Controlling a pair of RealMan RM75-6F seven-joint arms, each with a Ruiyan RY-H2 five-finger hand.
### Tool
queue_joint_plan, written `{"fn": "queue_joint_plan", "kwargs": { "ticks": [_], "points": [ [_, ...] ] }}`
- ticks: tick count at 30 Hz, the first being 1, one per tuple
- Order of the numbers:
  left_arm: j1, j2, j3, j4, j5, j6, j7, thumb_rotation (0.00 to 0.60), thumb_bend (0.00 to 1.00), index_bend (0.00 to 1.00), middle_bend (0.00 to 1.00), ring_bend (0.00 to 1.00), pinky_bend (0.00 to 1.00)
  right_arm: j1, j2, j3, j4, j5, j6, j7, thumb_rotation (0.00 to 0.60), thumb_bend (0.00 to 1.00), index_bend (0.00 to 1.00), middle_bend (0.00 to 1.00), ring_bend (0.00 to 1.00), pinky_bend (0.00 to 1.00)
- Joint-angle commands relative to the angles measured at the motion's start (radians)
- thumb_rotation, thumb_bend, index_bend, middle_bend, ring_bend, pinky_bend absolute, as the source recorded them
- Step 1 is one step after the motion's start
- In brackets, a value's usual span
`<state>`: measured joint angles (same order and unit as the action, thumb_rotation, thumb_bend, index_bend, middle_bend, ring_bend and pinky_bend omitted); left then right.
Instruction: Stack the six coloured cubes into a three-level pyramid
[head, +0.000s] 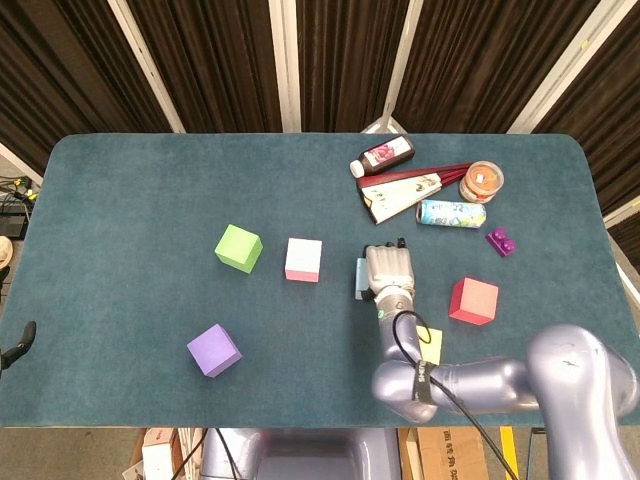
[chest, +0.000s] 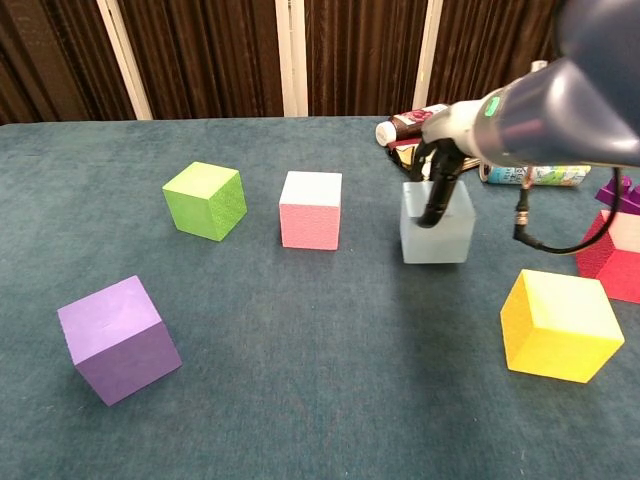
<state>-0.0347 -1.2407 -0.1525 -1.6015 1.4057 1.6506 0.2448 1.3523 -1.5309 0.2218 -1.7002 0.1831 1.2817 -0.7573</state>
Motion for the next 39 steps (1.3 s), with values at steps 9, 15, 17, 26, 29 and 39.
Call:
{"fn": "queue_joint_plan", "kwargs": {
  "ticks": [9, 15, 17, 26, 29, 39],
  "points": [
    [-0.005, 0.001, -0.007, 0.004, -0.017, -0.012, -0.003, 0.600, 0.38, 0.11, 0.00, 0.00, 0.00, 0.003, -0.077, 0.116, 0.087, 0.003, 0.039, -0.091, 0.600, 0.29, 0.40, 0.35, 0.19, 0.00],
    [-0.005, 0.001, -0.007, 0.003, -0.018, -0.013, -0.002, 0.600, 0.38, 0.11, 0.00, 0.00, 0.00, -0.001, -0.097, 0.156, 0.121, 0.026, 0.031, -0.139, 0.600, 0.29, 0.40, 0.35, 0.19, 0.00],
    [-0.004, 0.002, -0.007, 0.002, -0.017, -0.010, -0.005, 0.600, 0.38, 0.11, 0.00, 0.00, 0.00, -0.004, -0.110, 0.167, 0.135, 0.028, 0.025, -0.153, 0.600, 0.29, 0.40, 0.35, 0.19, 0.00],
    [-0.002, 0.004, -0.012, 0.002, -0.026, -0.007, -0.012, 0.600, 0.38, 0.11, 0.00, 0.00, 0.00, -0.013, -0.154, 0.208, 0.187, -0.005, 0.015, -0.186, 0.600, 0.29, 0.40, 0.35, 0.19, 0.00],
    [-0.003, 0.004, -0.013, 0.003, -0.030, -0.011, -0.011, 0.600, 0.38, 0.11, 0.00, 0.00, 0.00, -0.017, -0.170, 0.223, 0.201, -0.022, 0.013, -0.190, 0.600, 0.29, 0.40, 0.35, 0.19, 0.00],
    [-0.003, 0.004, -0.016, 0.003, -0.037, -0.010, -0.011, 0.600, 0.38, 0.11, 0.00, 0.00, 0.00, -0.027, -0.211, 0.257, 0.253, -0.038, -0.004, -0.215, 0.600, 0.29, 0.40, 0.35, 0.19, 0.00]
  ]
}}
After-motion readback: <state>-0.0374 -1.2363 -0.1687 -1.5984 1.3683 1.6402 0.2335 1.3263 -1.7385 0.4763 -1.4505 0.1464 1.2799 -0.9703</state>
